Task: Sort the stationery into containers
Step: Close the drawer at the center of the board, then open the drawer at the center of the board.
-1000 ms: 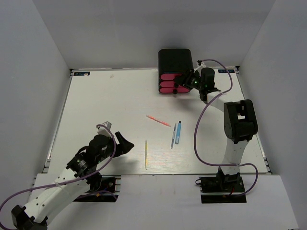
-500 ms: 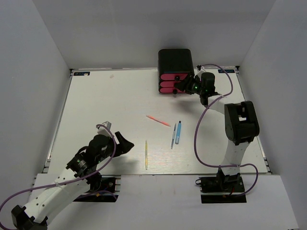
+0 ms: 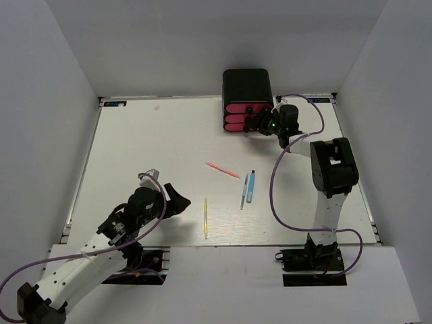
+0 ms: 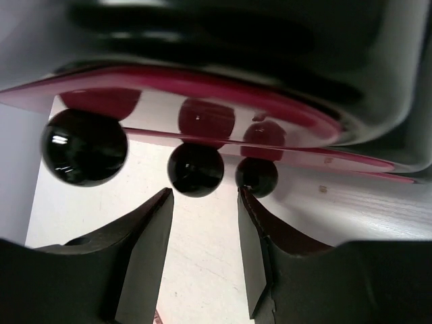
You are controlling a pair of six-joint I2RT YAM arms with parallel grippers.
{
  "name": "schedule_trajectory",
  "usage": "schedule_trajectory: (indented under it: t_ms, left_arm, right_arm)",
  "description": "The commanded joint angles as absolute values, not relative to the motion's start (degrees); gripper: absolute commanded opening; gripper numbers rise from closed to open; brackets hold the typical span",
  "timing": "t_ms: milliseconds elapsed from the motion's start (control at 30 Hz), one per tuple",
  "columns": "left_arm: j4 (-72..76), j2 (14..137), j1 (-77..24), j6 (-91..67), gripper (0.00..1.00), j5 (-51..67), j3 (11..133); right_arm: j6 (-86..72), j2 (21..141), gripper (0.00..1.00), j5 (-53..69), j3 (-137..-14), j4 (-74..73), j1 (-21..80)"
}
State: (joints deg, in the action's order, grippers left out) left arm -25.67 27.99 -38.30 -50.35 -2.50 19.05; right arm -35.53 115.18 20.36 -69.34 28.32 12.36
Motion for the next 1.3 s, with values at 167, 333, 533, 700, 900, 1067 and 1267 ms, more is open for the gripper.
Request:
schedule_trajectory:
  t_ms: [167, 333, 533, 700, 900, 1067, 1267]
  left_arm:
    - [-22.1, 29.8, -38.2, -49.4, 0.80, -2.5, 18.0]
    - [-22.1, 29.8, -38.2, -49.4, 0.80, -2.5, 18.0]
    - [-21.4, 30.9, -38.2, -49.4, 0.80, -2.0, 18.0]
    - [-20.9, 30.9, -38.2, -49.9, 0.80, -1.5, 18.0]
    - [-17.4, 33.0, -38.8, -49.9, 0.80, -0.9, 18.0]
    - [-14.7, 38.0, -38.8, -49.9, 0.80, 0.4, 19.8]
    - [-12.4, 48.2, -39.3, -49.9, 0.80, 0.9, 24.7]
  right_arm:
    - [-39.6, 118.1, 0.52, 18.7, -73.0, 34.1, 12.2]
    - [-42.4, 119.4, 0.53, 18.5, -74.3, 35.6, 12.4]
    - [-44.0, 120.9, 0.34, 16.9, -75.1, 35.1, 12.5]
    - [-44.4, 117.9, 0.18, 17.7, -69.4, 39.1, 12.2]
    - [-43.1, 109.5, 0.20, 17.5, -56.5, 42.2, 12.0]
    - [-42.6, 103.9, 0.34, 18.4, -50.3, 42.5, 11.9]
    - [-43.8, 102.5, 0.59, 19.6, -48.6, 42.6, 12.1]
